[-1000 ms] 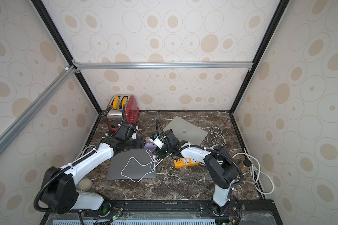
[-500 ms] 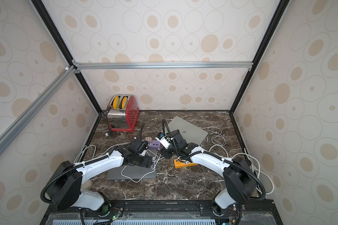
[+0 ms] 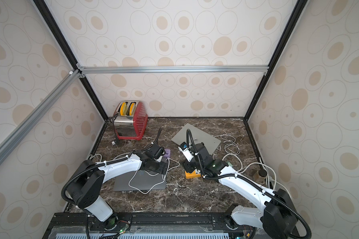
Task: Unplug the laptop charger
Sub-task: Pick up the charging cable from the laptop.
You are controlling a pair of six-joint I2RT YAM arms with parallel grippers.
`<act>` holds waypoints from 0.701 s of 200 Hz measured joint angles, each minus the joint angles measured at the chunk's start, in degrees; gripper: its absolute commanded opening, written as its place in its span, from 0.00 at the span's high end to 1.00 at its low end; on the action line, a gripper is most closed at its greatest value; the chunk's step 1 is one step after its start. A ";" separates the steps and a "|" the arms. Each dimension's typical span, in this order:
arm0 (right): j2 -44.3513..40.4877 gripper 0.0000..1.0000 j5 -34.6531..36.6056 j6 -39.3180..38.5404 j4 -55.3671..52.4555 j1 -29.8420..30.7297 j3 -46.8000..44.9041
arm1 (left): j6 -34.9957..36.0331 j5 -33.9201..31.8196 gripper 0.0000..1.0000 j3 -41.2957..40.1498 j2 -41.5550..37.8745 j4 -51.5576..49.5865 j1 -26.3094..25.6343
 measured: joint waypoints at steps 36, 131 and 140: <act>0.02 0.34 -0.02 0.24 -0.48 -0.50 -0.57 | 0.48 -4.92 0.17 3.21 3.45 -1.86 -3.34; 0.02 0.33 -0.07 0.24 -0.98 -1.46 -0.59 | 0.63 -9.60 0.41 3.93 5.90 -2.10 -4.24; 0.02 0.33 -0.09 0.26 -1.03 -1.57 -0.59 | 0.39 -9.46 0.47 3.93 5.92 -1.75 -4.26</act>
